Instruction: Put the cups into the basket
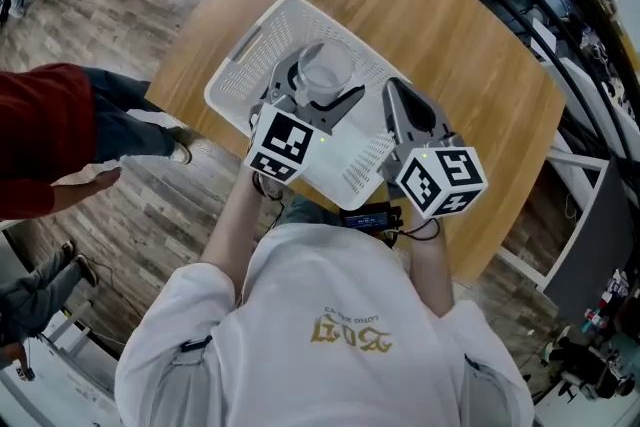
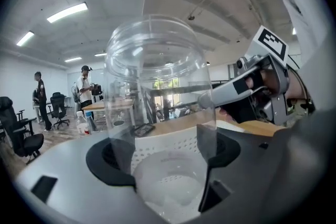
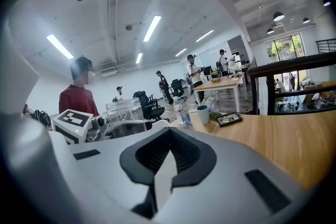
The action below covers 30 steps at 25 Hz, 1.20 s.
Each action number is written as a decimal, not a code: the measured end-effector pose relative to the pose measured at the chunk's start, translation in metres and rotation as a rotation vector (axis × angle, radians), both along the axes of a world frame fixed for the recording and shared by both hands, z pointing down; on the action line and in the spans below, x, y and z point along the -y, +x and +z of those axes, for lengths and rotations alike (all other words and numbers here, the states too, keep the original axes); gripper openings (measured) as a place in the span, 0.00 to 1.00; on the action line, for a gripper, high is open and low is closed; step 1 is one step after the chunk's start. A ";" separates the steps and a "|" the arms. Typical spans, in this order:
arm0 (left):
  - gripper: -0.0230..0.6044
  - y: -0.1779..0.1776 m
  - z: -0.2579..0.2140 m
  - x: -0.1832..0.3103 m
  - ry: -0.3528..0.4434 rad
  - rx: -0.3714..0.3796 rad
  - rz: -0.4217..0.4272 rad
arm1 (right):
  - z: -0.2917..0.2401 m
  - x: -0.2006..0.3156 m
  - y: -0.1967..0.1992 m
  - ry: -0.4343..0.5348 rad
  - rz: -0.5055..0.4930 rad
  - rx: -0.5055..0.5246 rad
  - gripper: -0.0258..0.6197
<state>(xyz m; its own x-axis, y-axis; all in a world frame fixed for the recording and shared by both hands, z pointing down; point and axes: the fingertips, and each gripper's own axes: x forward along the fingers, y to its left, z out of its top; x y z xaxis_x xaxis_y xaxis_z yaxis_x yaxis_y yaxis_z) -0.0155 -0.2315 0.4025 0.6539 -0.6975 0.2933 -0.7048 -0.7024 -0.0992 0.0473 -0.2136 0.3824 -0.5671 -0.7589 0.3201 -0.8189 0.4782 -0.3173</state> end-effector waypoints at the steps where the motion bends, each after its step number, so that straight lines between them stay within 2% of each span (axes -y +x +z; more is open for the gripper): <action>1: 0.60 0.001 0.003 0.002 0.000 0.014 0.009 | 0.000 0.001 0.000 -0.004 0.003 0.003 0.06; 9: 0.60 0.012 0.028 0.003 -0.019 0.086 0.092 | 0.005 0.009 0.001 -0.042 0.022 0.026 0.06; 13: 0.60 0.013 0.042 0.005 -0.002 0.165 0.138 | 0.008 0.012 -0.005 -0.048 0.012 0.008 0.06; 18: 0.60 0.013 0.055 0.007 0.029 0.279 0.187 | 0.016 0.011 -0.011 -0.115 -0.003 0.070 0.06; 24: 0.60 0.007 0.071 0.009 0.046 0.356 0.213 | 0.021 0.016 -0.009 -0.155 0.025 0.123 0.06; 30: 0.60 0.004 0.090 0.007 0.068 0.466 0.259 | 0.033 0.014 -0.017 -0.223 -0.004 0.210 0.06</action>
<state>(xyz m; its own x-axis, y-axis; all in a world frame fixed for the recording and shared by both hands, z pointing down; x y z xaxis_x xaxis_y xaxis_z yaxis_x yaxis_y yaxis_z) -0.0114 -0.2387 0.4922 0.6184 -0.5582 0.5532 -0.3798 -0.8286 -0.4114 0.0306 -0.2274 0.4154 -0.6417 -0.6805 0.3538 -0.7222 0.3808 -0.5774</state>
